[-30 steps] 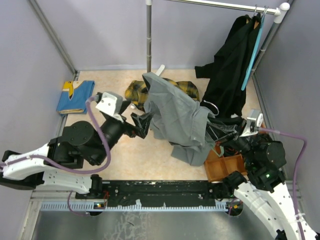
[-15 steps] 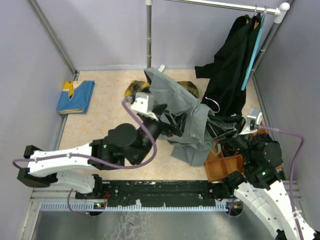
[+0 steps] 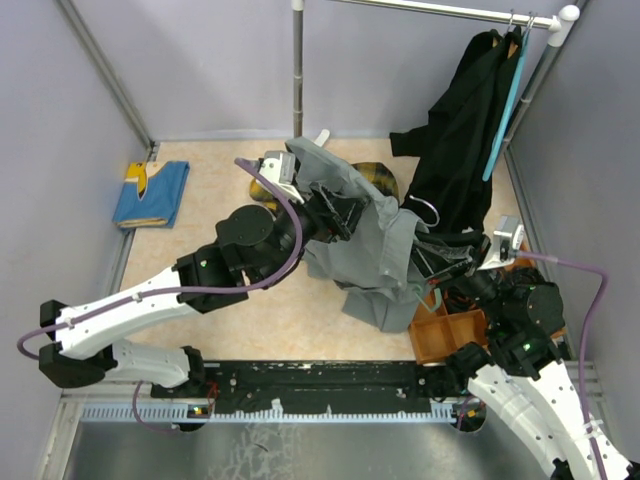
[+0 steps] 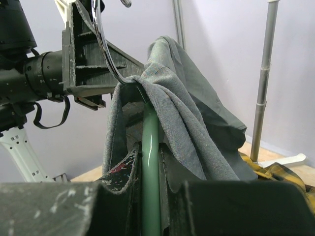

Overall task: Place the shirt on the hanger
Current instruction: Hang the shirt on the hanger.

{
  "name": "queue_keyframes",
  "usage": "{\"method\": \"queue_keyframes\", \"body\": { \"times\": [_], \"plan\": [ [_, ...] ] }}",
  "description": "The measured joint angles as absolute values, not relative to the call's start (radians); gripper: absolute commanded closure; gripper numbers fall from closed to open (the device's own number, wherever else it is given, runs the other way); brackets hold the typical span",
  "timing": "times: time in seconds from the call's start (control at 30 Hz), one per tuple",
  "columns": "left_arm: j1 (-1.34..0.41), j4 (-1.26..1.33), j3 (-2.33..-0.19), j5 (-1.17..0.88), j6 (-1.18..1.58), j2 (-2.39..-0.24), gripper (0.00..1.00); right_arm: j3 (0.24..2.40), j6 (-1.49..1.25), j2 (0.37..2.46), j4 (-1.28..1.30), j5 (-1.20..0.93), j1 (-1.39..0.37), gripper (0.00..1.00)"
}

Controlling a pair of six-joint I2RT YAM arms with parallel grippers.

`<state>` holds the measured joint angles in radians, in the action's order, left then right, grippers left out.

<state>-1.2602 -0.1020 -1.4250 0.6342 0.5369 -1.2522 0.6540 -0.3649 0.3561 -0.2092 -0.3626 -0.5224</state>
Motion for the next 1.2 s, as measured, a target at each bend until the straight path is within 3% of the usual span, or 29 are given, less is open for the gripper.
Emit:
{"method": "queue_keyframes", "body": {
  "times": [0.33,0.57,0.83,1.2],
  "plan": [
    [-1.24,-0.006,-1.351,0.532,0.539,-1.229,0.63,0.645,-0.378,0.356,-0.22,-0.364,-0.522,1.0],
    [-1.232,0.07,-1.326,0.486,0.512,-1.228,1.0,0.633,-0.394,0.355,-0.229,-0.363,-0.522,1.0],
    [-1.228,0.072,-1.338,0.451,0.477,-1.234,1.0,0.633,-0.394,0.358,-0.23,-0.349,-0.522,1.0],
    [-1.217,-0.089,-1.573,0.334,0.421,-1.388,1.0,0.633,-0.393,0.374,-0.257,-0.293,-0.521,1.0]
  ]
}}
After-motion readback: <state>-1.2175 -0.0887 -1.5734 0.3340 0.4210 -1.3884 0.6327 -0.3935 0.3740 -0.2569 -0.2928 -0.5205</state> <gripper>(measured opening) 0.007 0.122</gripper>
